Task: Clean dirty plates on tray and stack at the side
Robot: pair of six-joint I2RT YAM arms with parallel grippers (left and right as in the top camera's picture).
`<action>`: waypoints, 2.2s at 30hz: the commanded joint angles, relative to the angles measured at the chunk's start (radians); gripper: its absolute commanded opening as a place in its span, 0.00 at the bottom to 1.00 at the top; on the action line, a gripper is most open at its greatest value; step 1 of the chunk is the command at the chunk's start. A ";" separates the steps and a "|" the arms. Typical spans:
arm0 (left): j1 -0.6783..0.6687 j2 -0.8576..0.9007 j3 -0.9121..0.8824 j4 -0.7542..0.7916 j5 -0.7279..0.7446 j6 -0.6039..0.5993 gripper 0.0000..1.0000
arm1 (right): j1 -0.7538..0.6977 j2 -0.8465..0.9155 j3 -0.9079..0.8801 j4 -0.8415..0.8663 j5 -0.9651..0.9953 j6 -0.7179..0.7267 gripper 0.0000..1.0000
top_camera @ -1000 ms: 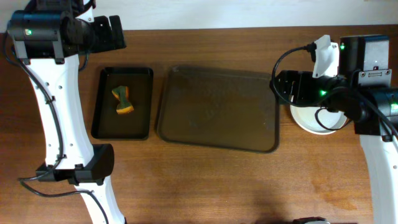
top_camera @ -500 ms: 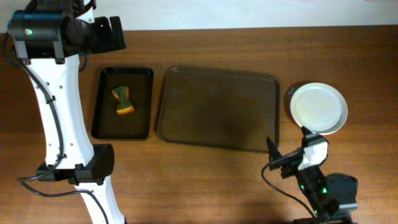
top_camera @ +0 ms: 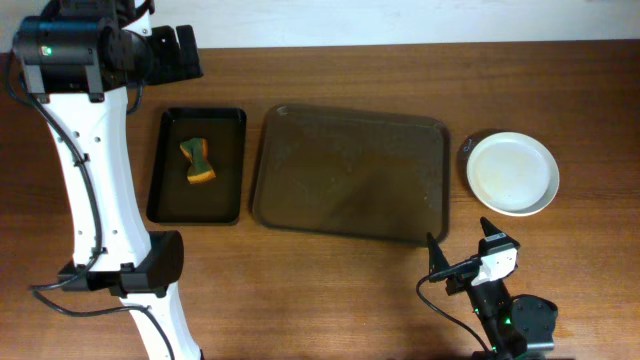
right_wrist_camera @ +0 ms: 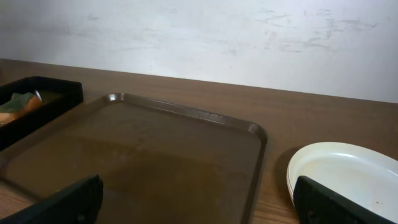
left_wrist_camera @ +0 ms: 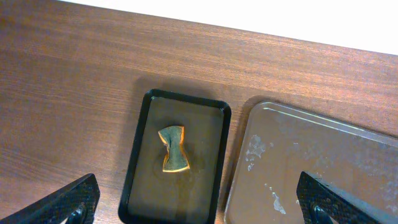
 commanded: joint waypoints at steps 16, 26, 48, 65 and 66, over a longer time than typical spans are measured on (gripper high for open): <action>0.166 -1.018 -1.338 0.782 -0.020 0.068 1.00 | -0.005 -0.011 -0.013 0.005 0.016 -0.003 0.98; 0.118 -1.888 -2.505 1.484 0.008 0.191 1.00 | -0.005 -0.011 -0.013 0.005 0.016 -0.003 0.98; 0.119 -2.077 -2.870 1.605 0.027 0.342 1.00 | -0.005 -0.011 -0.013 0.005 0.016 -0.003 0.98; 0.119 -2.077 -2.870 1.605 0.027 0.342 1.00 | -0.005 -0.011 -0.013 0.005 0.016 -0.003 0.98; 0.119 -2.077 -2.870 1.605 0.027 0.342 1.00 | -0.005 -0.011 -0.013 0.005 0.016 -0.003 0.98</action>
